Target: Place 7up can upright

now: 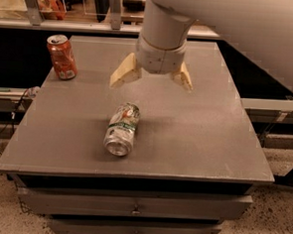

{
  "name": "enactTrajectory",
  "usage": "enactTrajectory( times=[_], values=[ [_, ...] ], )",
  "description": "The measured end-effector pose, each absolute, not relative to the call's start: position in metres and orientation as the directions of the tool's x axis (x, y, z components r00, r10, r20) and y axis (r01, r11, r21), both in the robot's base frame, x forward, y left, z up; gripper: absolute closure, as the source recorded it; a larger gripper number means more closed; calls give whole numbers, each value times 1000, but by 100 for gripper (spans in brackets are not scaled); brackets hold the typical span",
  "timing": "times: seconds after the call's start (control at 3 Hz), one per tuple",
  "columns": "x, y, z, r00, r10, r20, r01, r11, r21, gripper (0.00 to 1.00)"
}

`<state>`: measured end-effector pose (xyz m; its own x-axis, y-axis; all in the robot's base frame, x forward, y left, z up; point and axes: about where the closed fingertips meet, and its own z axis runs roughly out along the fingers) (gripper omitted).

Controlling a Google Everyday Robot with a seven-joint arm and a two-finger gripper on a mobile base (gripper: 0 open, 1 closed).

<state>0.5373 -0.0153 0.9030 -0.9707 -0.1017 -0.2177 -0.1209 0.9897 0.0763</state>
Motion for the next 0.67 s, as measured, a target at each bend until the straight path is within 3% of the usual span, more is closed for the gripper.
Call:
enactTrajectory(
  times=[0.33, 0.67],
  values=[
    [533, 1, 883, -985, 72, -157, 61, 996, 69, 0],
    [520, 17, 874, -983, 129, -129, 121, 990, 67, 0]
  ],
)
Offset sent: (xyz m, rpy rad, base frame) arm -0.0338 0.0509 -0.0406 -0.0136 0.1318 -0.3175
